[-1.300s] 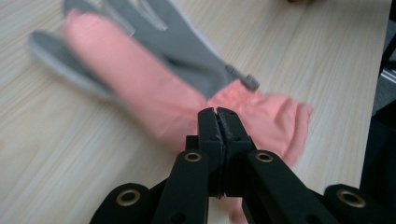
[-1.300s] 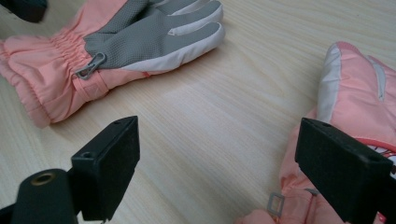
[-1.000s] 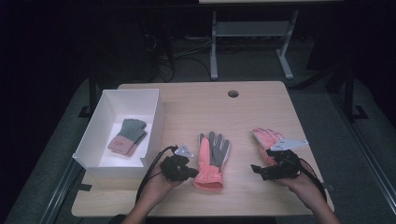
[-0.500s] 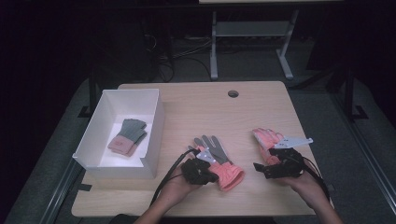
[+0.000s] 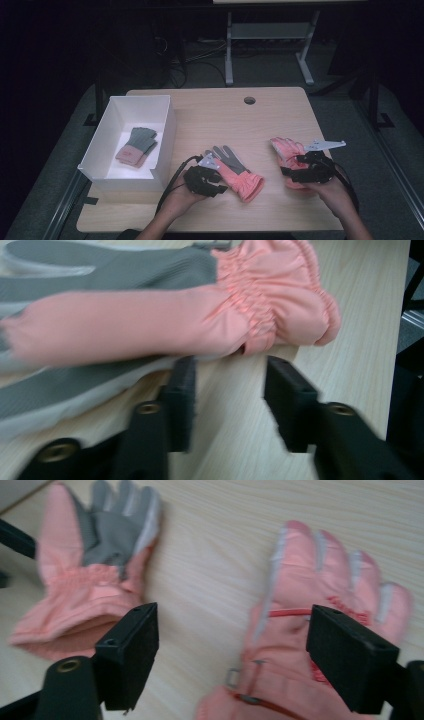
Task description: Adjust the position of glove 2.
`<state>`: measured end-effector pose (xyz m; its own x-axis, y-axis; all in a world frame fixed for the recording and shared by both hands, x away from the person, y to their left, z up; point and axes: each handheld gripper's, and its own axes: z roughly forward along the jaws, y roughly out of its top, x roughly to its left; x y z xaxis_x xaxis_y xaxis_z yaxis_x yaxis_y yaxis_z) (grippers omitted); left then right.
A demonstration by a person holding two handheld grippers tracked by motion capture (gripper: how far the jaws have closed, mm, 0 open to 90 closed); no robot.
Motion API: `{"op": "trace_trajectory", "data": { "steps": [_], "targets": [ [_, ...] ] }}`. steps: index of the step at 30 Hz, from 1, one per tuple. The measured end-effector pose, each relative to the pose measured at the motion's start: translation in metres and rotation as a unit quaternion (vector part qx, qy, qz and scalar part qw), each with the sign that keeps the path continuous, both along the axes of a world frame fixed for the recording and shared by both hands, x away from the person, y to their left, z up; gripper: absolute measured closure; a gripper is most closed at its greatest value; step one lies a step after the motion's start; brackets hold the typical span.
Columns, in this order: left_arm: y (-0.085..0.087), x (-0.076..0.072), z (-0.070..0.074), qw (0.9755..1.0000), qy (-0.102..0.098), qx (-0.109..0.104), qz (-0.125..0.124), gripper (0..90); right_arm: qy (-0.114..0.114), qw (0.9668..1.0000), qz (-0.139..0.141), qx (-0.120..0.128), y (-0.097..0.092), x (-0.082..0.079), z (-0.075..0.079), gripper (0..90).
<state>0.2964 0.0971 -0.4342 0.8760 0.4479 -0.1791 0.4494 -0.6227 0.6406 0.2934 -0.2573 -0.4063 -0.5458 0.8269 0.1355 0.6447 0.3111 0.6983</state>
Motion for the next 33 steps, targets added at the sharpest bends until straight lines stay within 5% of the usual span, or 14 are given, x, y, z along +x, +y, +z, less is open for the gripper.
{"op": "trace_trajectory", "data": {
  "steps": [7, 14, 23, 33],
  "targets": [
    [0.019, -0.003, -0.006, 0.9999, 0.000, 0.011, 0.013, 34.8, 0.008, 0.9980, -0.055, -0.029, -0.018, 0.019, -0.006, 32.1],
    [0.027, -0.005, -0.010, 0.9996, -0.002, 0.014, 0.024, 20.9, 0.052, 0.9965, -0.060, -0.027, -0.022, 0.038, -0.024, 37.5],
    [0.028, -0.003, -0.012, 0.9995, -0.005, 0.028, 0.016, 19.6, 0.098, 0.9924, -0.064, -0.038, -0.014, 0.047, -0.038, 44.0],
    [0.033, -0.002, -0.011, 0.9991, -0.010, 0.023, 0.034, 19.7, 0.111, 0.9923, -0.040, -0.036, -0.019, 0.051, -0.036, 77.6]
  ]
}}
